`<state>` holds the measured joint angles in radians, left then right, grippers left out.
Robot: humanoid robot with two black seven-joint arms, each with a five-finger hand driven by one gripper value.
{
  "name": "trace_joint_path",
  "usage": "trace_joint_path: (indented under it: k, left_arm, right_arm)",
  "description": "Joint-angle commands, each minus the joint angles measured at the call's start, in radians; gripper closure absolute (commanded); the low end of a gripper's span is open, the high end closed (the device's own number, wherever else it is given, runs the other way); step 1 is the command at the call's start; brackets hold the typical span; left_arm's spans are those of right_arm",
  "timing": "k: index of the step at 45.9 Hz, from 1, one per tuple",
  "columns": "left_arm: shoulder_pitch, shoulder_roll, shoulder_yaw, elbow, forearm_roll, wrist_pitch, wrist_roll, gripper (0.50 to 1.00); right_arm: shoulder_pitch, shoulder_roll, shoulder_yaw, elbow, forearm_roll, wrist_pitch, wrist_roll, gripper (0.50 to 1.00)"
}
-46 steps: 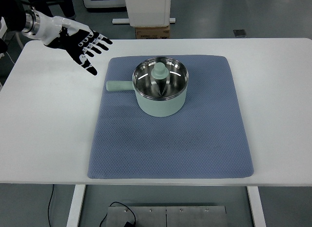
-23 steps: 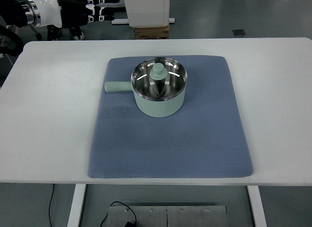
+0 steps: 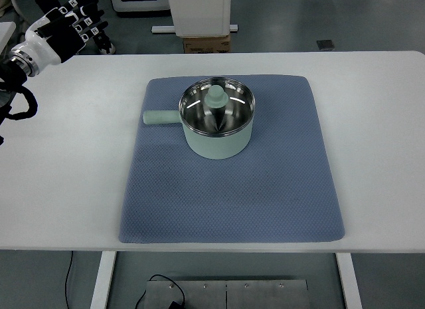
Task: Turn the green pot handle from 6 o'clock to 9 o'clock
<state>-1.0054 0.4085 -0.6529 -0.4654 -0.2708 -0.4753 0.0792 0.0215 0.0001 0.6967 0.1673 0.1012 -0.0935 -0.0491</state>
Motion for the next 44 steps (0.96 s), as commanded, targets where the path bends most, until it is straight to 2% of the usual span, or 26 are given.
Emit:
trace_joint_path:
  k: [1, 16, 44]
  left_arm:
    - [0.048, -0.019, -0.048, -0.001, -0.001, -0.002, -0.004, 0.5]
    - [0.165, -0.022, -0.126, -0.001, -0.002, -0.037, -0.056, 0.5]
    - [0.157, -0.022, -0.129, -0.001, -0.002, -0.035, -0.07, 0.5]
  right_arm:
    - [0.0, 0.0, 0.0, 0.0, 0.0, 0.0, 0.0, 0.5]
    - [0.0, 0.0, 0.0, 0.0, 0.0, 0.0, 0.0, 0.5]
    - [0.003, 0.0, 0.003, 0.003, 0.005, 0.0, -0.005, 0.5]
